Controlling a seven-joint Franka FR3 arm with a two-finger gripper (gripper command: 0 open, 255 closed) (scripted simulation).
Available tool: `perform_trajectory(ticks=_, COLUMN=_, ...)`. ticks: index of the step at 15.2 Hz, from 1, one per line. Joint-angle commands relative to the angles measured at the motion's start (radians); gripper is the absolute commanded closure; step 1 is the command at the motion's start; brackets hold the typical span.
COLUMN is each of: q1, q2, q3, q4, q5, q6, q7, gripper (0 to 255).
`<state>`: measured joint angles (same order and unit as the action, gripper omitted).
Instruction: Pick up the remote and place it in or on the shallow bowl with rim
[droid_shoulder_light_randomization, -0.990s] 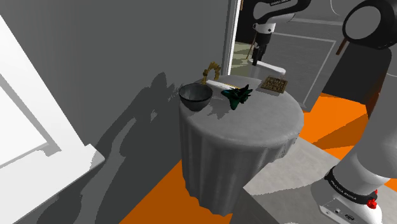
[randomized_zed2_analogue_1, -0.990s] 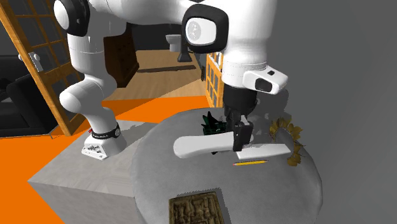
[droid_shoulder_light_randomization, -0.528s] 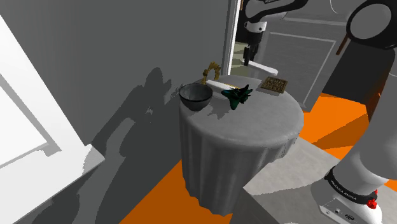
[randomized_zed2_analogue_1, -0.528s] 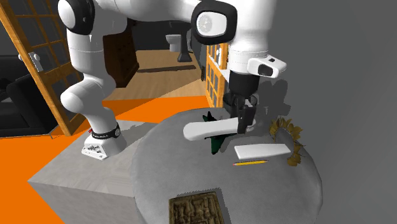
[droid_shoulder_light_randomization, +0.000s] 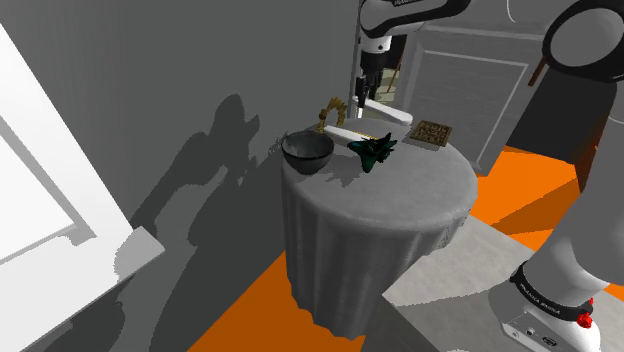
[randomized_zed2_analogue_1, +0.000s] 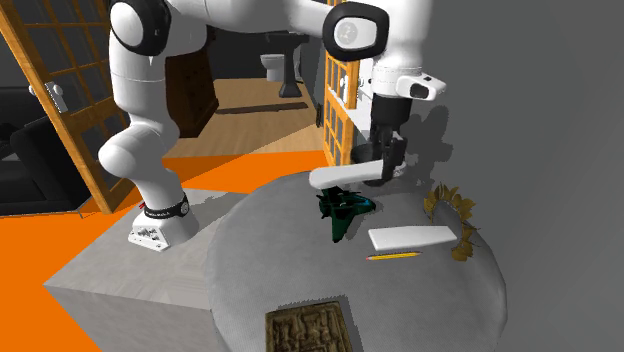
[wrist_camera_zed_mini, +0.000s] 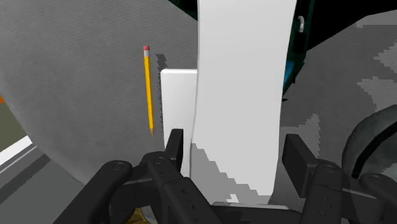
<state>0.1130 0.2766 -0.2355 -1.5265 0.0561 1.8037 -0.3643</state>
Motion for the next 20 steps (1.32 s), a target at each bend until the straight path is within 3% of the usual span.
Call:
perform_trajectory(ticks=1, q1=0.023, q2=0.018, q3=0.014, q4=0.026, q5=0.000, q6=-0.007, q7=0.039, gripper=255)
perform_trajectory(ticks=10, q1=0.132, q2=0.133, q3=0.074, q4=0.202, q5=-0.002, q6=-0.068, q7=0.216, gripper=255)
perform_trajectory(ticks=15, q1=0.188, q2=0.243, q3=0.101, q4=0.376, q5=-0.001, q6=-0.132, q7=0.307, gripper=255)
perform_trajectory(ticks=19, q1=0.229, q2=0.381, q3=0.121, q4=0.603, q5=0.002, q6=-0.221, q7=0.378, gripper=255)
perform_trajectory(ticks=20, q1=0.230, q2=0.374, q3=0.120, q4=0.578, q5=0.002, q6=-0.203, q7=0.378, gripper=255)
